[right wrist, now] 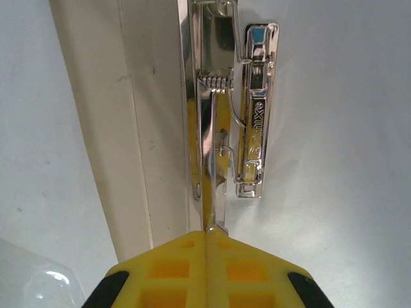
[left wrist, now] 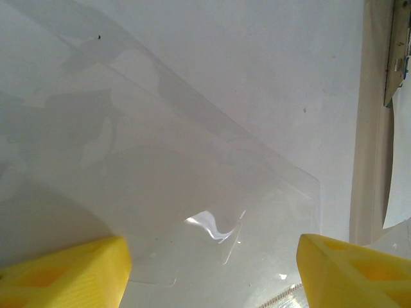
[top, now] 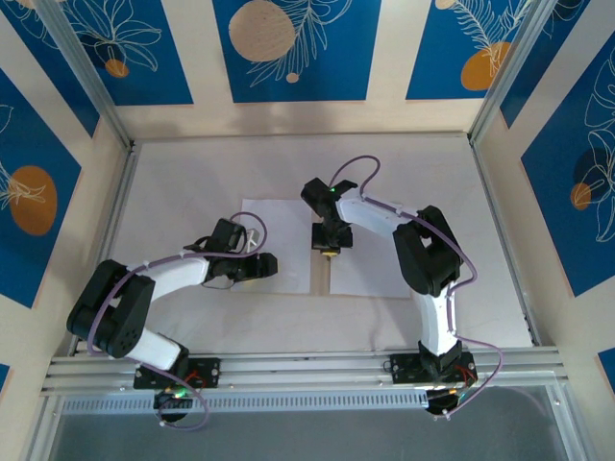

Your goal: Put the files into the folder

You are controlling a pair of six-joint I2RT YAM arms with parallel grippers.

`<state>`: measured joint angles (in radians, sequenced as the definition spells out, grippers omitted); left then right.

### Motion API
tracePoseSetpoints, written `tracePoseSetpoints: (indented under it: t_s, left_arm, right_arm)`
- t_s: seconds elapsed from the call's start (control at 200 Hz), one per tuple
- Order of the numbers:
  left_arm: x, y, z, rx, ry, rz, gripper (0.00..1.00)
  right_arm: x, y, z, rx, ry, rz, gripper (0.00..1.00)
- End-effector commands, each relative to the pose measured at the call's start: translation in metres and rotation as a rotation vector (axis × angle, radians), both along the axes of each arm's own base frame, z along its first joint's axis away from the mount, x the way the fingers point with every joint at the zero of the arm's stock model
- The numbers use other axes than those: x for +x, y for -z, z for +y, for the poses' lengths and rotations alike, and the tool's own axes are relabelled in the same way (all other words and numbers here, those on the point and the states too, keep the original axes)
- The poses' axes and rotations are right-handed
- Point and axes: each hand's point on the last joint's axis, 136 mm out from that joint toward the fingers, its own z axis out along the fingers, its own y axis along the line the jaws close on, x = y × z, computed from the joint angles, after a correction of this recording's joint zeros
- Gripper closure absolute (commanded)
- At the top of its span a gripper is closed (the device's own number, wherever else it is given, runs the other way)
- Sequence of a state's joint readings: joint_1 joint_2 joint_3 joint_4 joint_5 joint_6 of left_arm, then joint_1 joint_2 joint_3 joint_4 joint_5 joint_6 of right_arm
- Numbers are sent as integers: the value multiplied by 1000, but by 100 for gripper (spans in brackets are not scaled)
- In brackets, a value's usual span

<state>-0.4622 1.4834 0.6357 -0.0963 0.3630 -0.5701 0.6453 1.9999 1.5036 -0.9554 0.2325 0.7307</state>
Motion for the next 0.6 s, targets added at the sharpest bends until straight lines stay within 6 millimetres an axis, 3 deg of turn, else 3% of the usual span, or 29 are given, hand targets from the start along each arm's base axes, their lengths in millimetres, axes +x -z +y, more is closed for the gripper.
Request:
tracePoseSetpoints:
  t_s: [0.0, 0.595]
  left_arm:
    - [-21, 25, 14, 67, -14, 118, 28]
    - [-21, 25, 14, 63, -13, 117, 28]
  right_arm:
    - [-16, 22, -27, -134, -1, 73, 94]
    - [-19, 36, -36, -194, -1, 86, 95]
